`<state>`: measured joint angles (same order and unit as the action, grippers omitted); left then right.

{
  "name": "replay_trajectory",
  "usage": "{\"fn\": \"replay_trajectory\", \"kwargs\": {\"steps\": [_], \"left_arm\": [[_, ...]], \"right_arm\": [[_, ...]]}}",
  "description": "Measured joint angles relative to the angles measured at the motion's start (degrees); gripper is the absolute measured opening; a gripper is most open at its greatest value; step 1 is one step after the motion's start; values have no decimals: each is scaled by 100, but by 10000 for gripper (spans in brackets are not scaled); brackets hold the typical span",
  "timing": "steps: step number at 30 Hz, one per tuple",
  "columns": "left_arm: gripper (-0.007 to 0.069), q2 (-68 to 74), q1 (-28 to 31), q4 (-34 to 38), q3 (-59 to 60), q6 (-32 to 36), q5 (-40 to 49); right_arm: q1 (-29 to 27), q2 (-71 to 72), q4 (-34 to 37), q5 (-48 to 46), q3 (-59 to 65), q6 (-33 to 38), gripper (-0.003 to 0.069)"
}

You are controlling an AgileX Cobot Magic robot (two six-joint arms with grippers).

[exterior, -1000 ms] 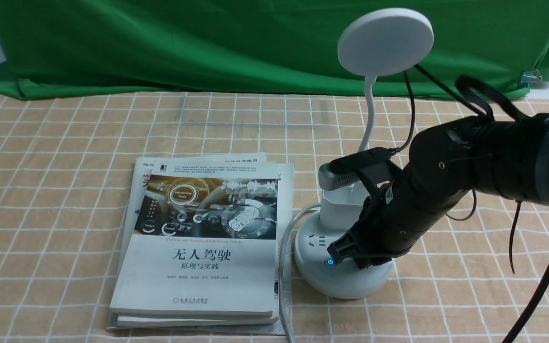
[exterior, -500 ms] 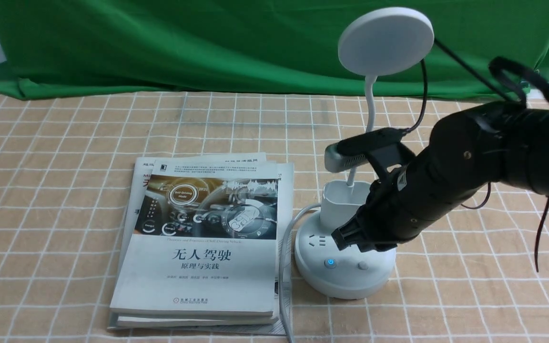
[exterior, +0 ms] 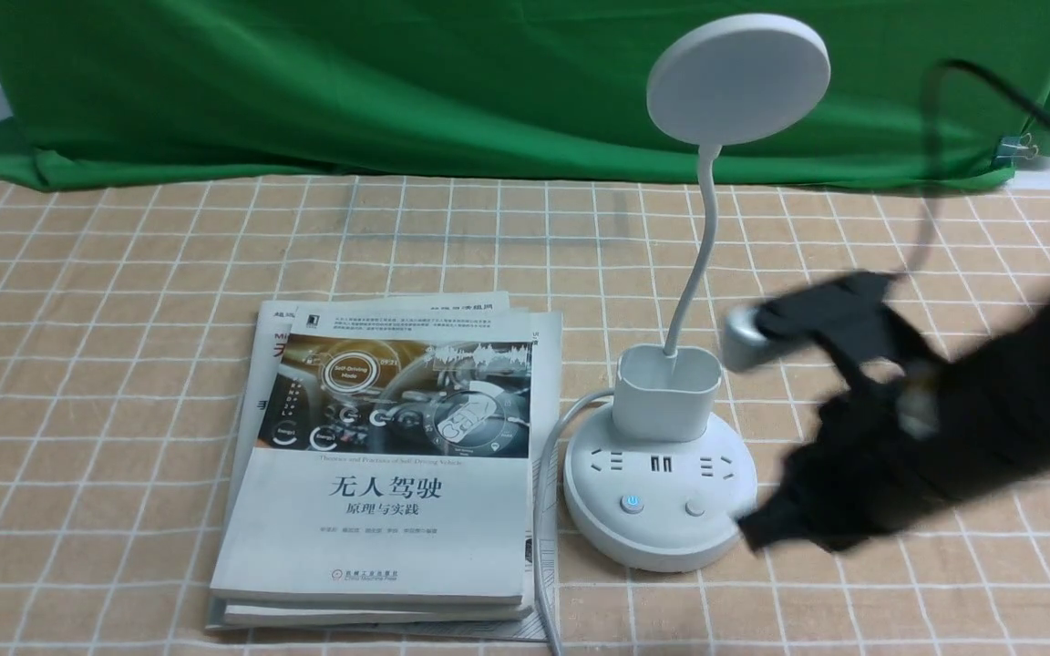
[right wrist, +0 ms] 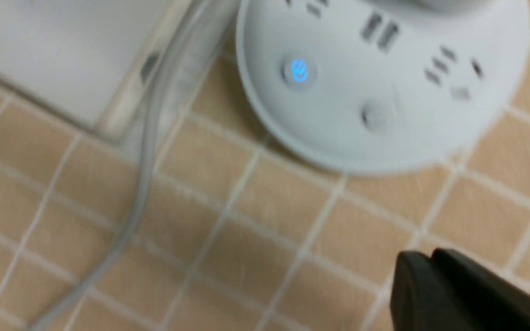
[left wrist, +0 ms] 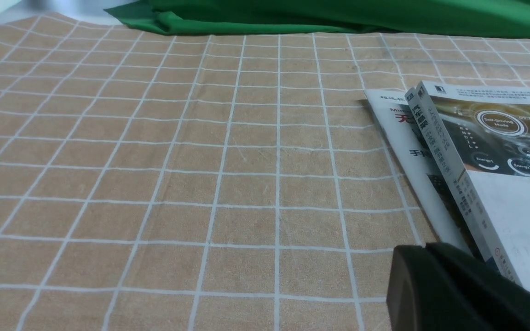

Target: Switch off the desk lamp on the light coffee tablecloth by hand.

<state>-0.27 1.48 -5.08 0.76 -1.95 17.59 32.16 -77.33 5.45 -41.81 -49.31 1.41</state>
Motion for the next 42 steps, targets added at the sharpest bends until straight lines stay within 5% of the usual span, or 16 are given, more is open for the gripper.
{"fn": "replay_trajectory", "kwargs": {"steps": [8, 22, 34, 42], "left_arm": [[4, 0, 0, 0, 0, 0, 0], [4, 0, 0, 0, 0, 0, 0], [4, 0, 0, 6, 0, 0, 0], [4, 0, 0, 6, 0, 0, 0]], "right_arm": [[0, 1528, 0, 14, 1120, -323, 59], [-54, 2849, -138, 520, 1352, -343, 46], [-2008, 5960, -281, 3247, 4260, 49, 27], [-2406, 7648, -281, 3099, 4957, 136, 27]]}}
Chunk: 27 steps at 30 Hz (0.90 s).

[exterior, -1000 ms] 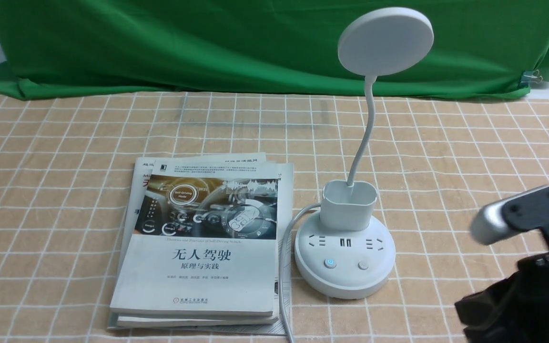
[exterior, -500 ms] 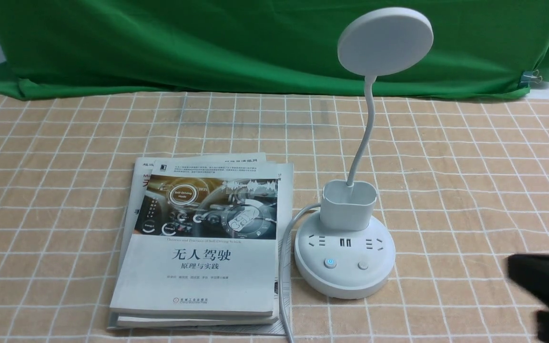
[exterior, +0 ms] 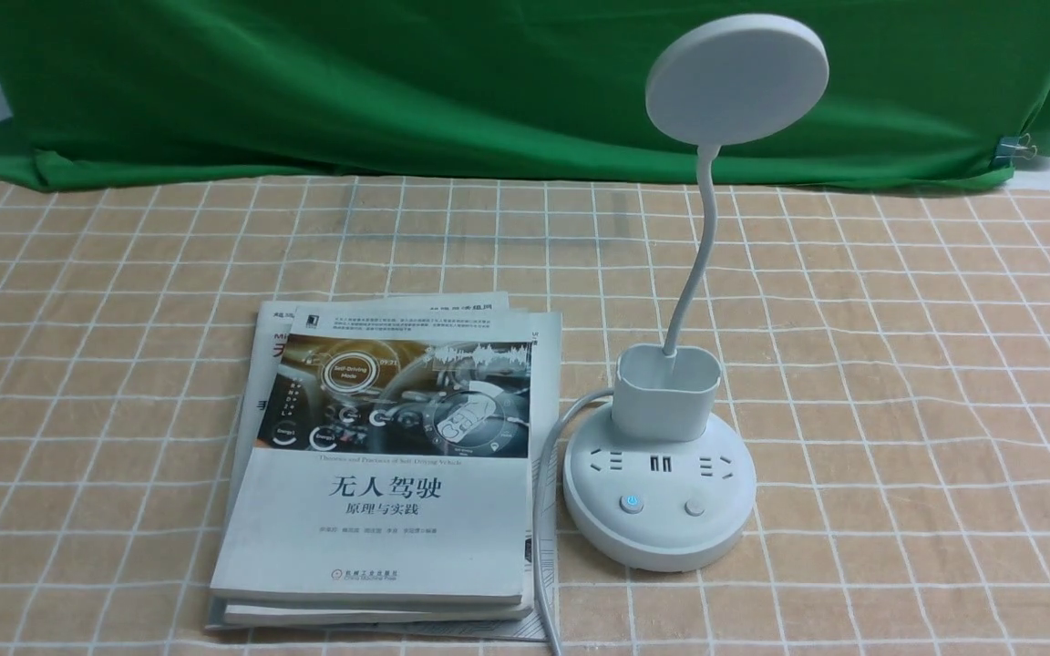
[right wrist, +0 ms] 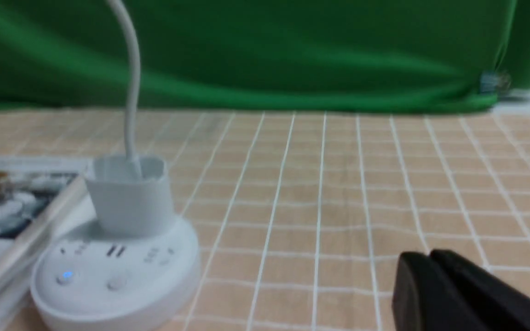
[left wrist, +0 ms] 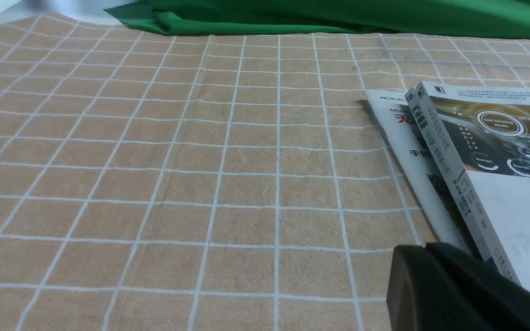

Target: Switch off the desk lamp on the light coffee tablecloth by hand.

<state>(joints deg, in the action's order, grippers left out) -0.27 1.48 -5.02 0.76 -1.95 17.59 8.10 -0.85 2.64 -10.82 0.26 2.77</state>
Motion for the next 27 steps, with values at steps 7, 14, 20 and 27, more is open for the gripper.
{"fn": "replay_trajectory", "kwargs": {"steps": [7, 14, 20, 27], "left_arm": [[4, 0, 0, 16, 0, 0, 1], [4, 0, 0, 15, 0, 0, 1], [4, 0, 0, 15, 0, 0, 1], [4, 0, 0, 15, 0, 0, 1]], "right_arm": [[-18, 71, -4, -320, 5, 212, 27], [-18, 71, -4, -341, 5, 269, 43], [-18, 71, -4, -349, 5, 273, 61], [-18, 71, -4, -349, 5, 273, 85]]}}
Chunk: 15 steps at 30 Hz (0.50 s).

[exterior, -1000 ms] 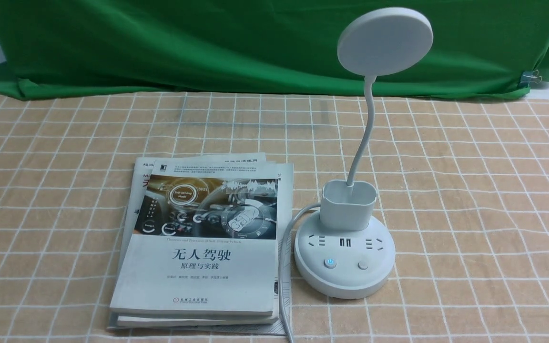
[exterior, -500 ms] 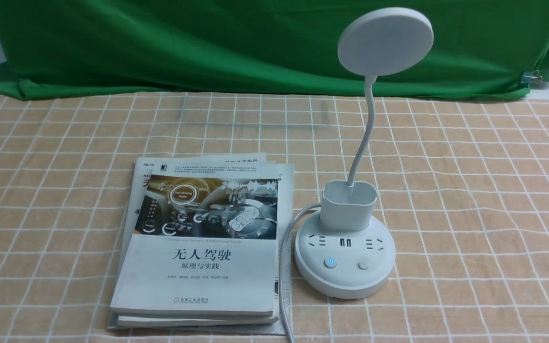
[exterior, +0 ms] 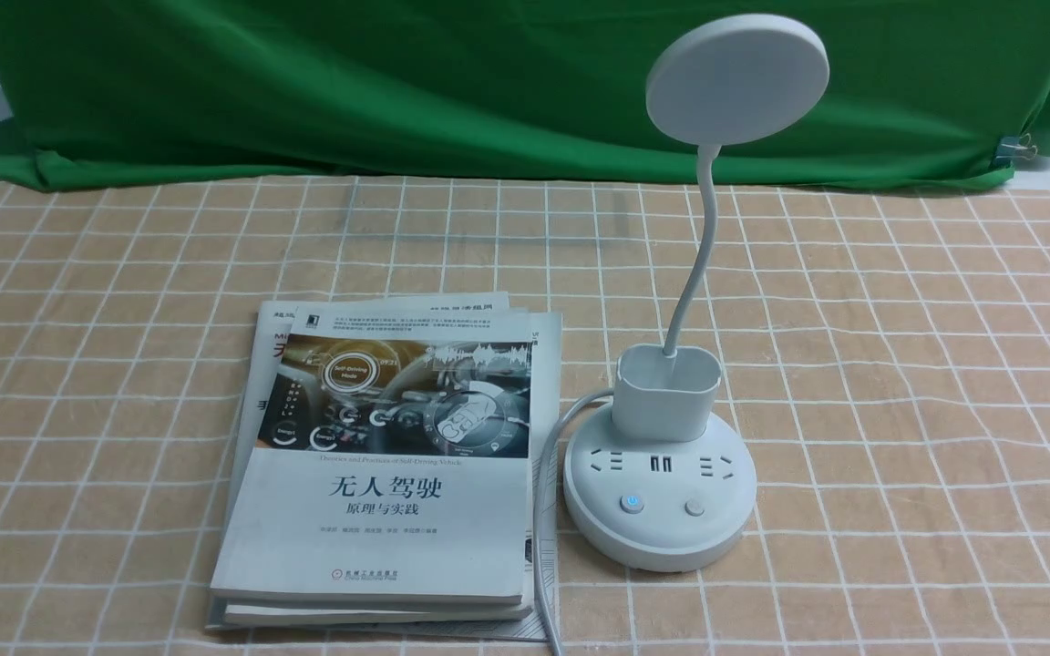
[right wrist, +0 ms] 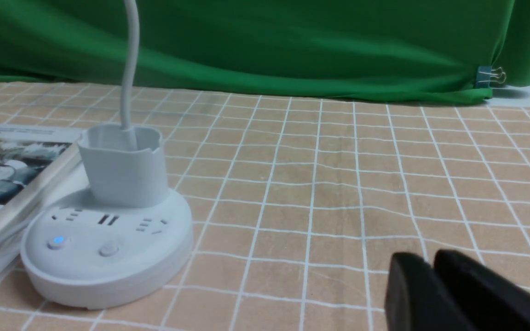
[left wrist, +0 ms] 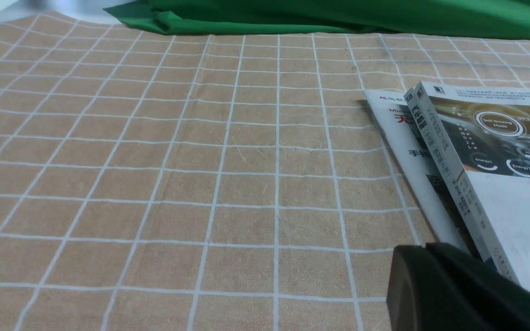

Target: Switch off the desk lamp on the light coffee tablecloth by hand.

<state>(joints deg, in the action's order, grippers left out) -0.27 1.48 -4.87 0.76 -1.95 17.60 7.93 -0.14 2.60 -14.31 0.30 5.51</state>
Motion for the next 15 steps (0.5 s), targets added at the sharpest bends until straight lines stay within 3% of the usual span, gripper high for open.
{"fn": "replay_trajectory", "kwargs": {"steps": [15], "left_arm": [[4, 0, 0, 0, 0, 0, 0]], "right_arm": [[0, 0, 0, 0, 0, 0, 121]]}}
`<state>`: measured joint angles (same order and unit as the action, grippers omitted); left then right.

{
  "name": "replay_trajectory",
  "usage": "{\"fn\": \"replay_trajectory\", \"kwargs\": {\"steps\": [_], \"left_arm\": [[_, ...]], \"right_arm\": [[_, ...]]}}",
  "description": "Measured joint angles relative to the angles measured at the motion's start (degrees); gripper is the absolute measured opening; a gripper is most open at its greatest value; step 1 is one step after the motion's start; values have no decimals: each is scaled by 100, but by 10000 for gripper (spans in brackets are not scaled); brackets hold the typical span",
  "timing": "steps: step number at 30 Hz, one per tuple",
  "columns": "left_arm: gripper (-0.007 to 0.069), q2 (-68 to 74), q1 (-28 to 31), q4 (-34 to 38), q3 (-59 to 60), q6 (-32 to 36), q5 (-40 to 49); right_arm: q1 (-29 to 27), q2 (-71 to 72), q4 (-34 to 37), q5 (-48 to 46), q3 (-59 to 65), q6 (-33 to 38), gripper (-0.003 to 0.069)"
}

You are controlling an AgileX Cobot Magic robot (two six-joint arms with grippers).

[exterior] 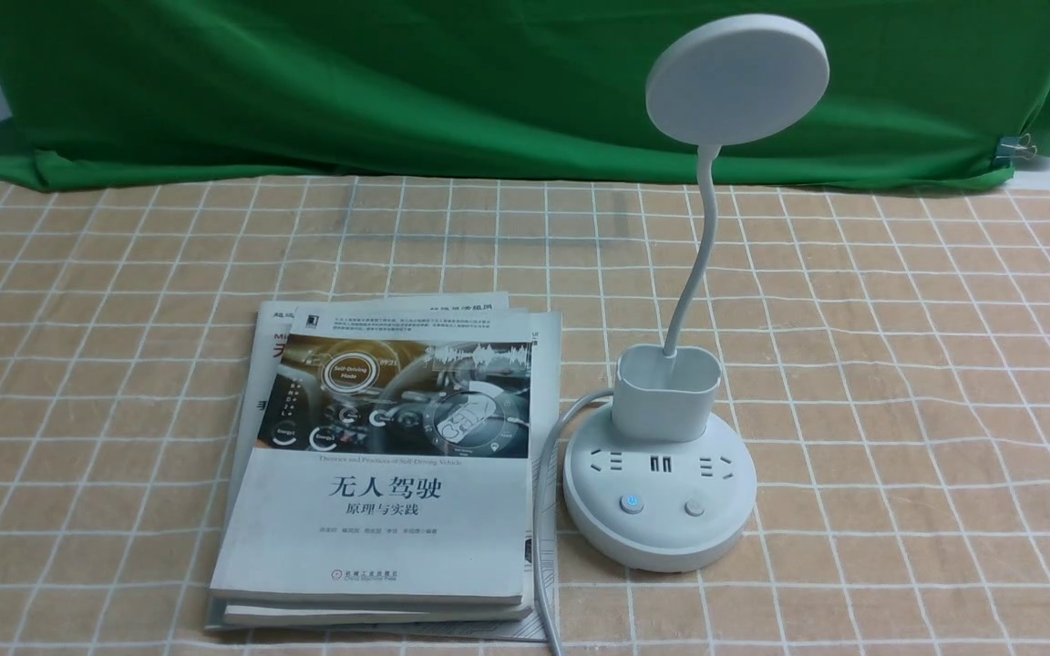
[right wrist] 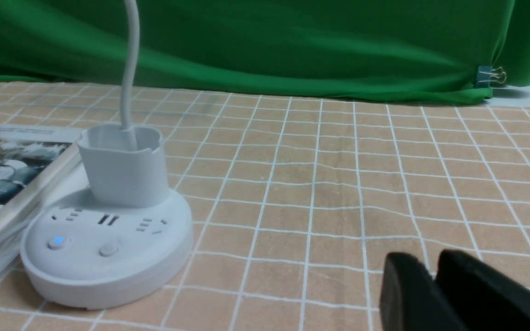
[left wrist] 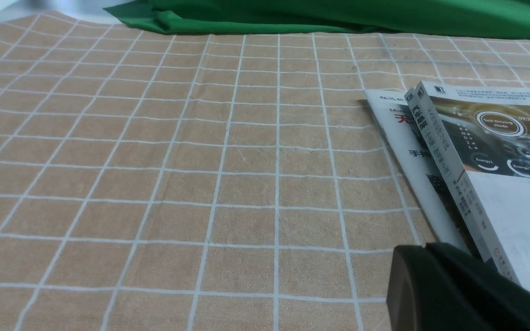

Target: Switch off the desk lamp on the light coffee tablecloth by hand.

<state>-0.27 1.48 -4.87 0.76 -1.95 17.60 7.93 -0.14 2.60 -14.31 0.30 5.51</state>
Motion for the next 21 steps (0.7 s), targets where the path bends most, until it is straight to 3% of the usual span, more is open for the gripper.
{"fn": "replay_trajectory", "kwargs": {"steps": [21], "left_arm": [[4, 0, 0, 0, 0, 0, 0]], "right_arm": [[0, 0, 0, -2, 0, -11, 167]]}}
